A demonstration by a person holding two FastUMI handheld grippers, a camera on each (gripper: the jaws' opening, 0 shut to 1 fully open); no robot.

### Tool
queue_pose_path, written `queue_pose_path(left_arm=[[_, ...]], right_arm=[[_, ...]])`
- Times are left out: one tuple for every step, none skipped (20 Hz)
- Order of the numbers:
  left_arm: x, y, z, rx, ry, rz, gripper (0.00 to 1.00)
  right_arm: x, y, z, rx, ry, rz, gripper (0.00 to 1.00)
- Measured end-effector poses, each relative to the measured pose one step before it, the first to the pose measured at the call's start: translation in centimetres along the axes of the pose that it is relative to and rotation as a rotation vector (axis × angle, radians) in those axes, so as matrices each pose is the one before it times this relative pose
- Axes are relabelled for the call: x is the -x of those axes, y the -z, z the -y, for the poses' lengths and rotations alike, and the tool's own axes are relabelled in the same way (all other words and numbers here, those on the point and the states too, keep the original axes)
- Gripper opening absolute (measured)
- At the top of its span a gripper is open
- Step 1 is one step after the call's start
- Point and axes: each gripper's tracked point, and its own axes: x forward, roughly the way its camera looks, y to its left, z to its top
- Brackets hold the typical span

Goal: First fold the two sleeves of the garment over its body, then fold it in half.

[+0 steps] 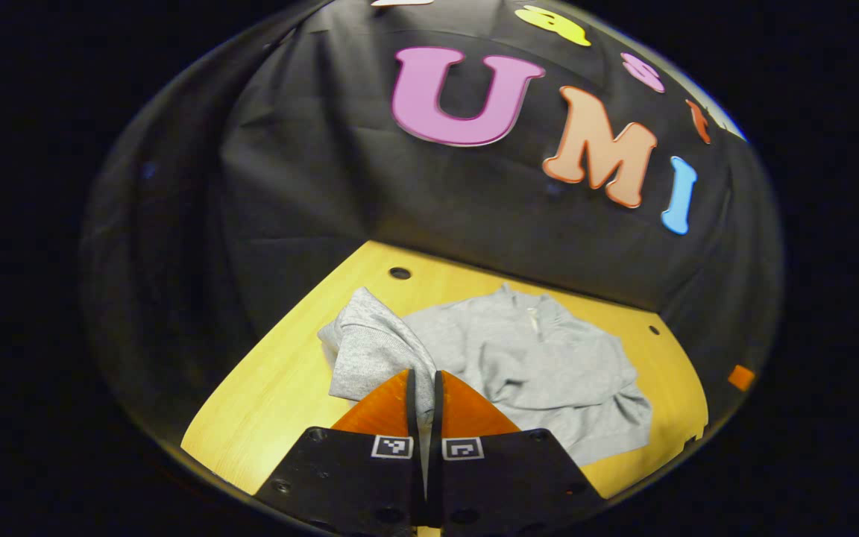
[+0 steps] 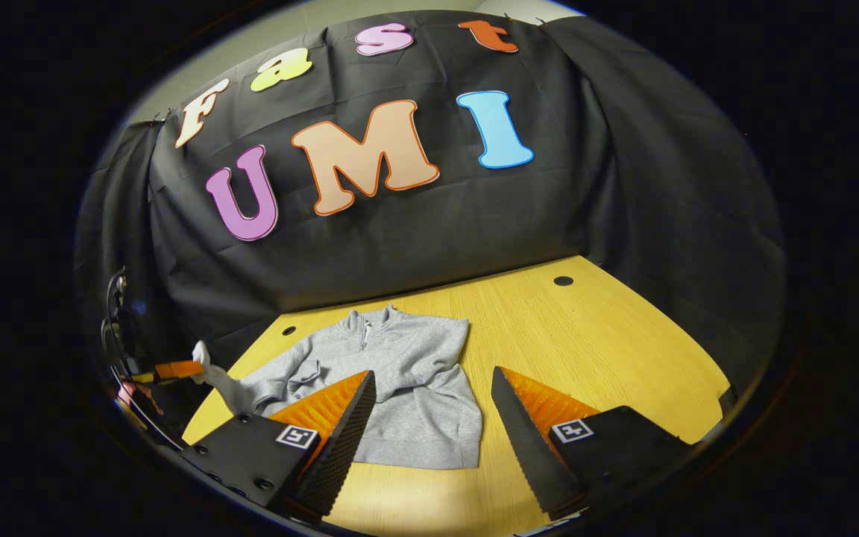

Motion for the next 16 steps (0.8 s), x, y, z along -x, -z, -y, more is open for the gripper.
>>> queue_pose_path(left_arm=[[-0.658, -0.457, 1.678, -0.01584, 0.03828, 0.00482, 0.00], [-0.775, -0.894, 1.768, -0.01044, 0.04008, 0.00569, 0.00], [-0.736, -0.587, 1.708, -0.01261, 0.03678, -0.00283, 0.00], [-0.752, -0.561, 1.667, -0.01639, 0.03550, 0.00383, 0.00], [-0.806, -0.757, 1.749, -0.01546, 0.03679, 0.00150, 0.00], [-0.748, -0.410, 1.606, -0.01218, 0.03656, -0.00261, 0.00], [-0.789, -0.403, 1.668, -0.00714, 0.03775, -0.00390, 0.00], [-0.976, -0.266, 1.463, -0.00824, 0.03272, -0.01066, 0.00], [-0.949, -0.198, 1.224, -0.01528, 0.02909, -0.00421, 0.00], [-0.659, 0.430, 0.928, -0.01875, 0.02666, 0.00313, 0.00], [-0.950, -0.256, 1.109, -0.01285, 0.02212, -0.00171, 0.00], [-1.086, -0.230, 1.141, -0.00934, 0.02186, -0.00010, 0.00], [-0.953, -0.287, 1.140, -0.00360, 0.02190, 0.00234, 0.00], [-0.984, -0.081, 1.120, -0.00052, 0.01883, 0.00094, 0.00], [-1.144, -0.134, 0.936, 0.00104, 0.01619, -0.00051, 0.00], [-1.146, -0.045, 0.881, 0.00108, 0.01658, -0.00293, 0.00]], right_arm=[[-0.163, -0.042, 0.112, -0.00046, 0.00158, -0.00105, 0.97], [0.033, -0.283, 0.160, 0.00012, 0.00314, 0.00200, 0.98], [-0.006, -0.101, 0.326, -0.00029, 0.00445, 0.00046, 0.98], [-0.157, -0.226, 0.176, 0.00008, 0.00428, 0.00096, 0.98], [-0.173, -0.089, 0.265, 0.00103, 0.00530, 0.00048, 0.98], [-0.116, -0.019, 0.348, 0.00091, 0.00587, -0.00188, 0.98], [-0.139, 0.095, 0.278, 0.00025, 0.00523, -0.00359, 0.98], [-0.069, 0.024, 0.225, -0.00139, 0.00400, -0.00394, 0.98], [-0.001, 0.126, 0.367, -0.00161, 0.00499, -0.00343, 0.98], [-0.117, 0.053, 0.302, -0.00249, 0.00417, -0.00497, 0.98], [-0.270, 0.210, 0.223, -0.00234, 0.00429, -0.00704, 0.98], [-0.077, -0.025, 0.287, 0.00038, 0.00432, -0.00144, 0.98], [-0.131, -0.037, 0.366, 0.00004, 0.00494, -0.00266, 0.98], [-0.248, 0.006, 0.228, -0.00156, 0.00270, -0.00382, 0.93], [-0.144, 0.160, 0.249, -0.00084, 0.00270, -0.00393, 0.98], [-0.227, -0.031, 0.193, -0.00147, 0.00030, -0.00633, 0.98]])
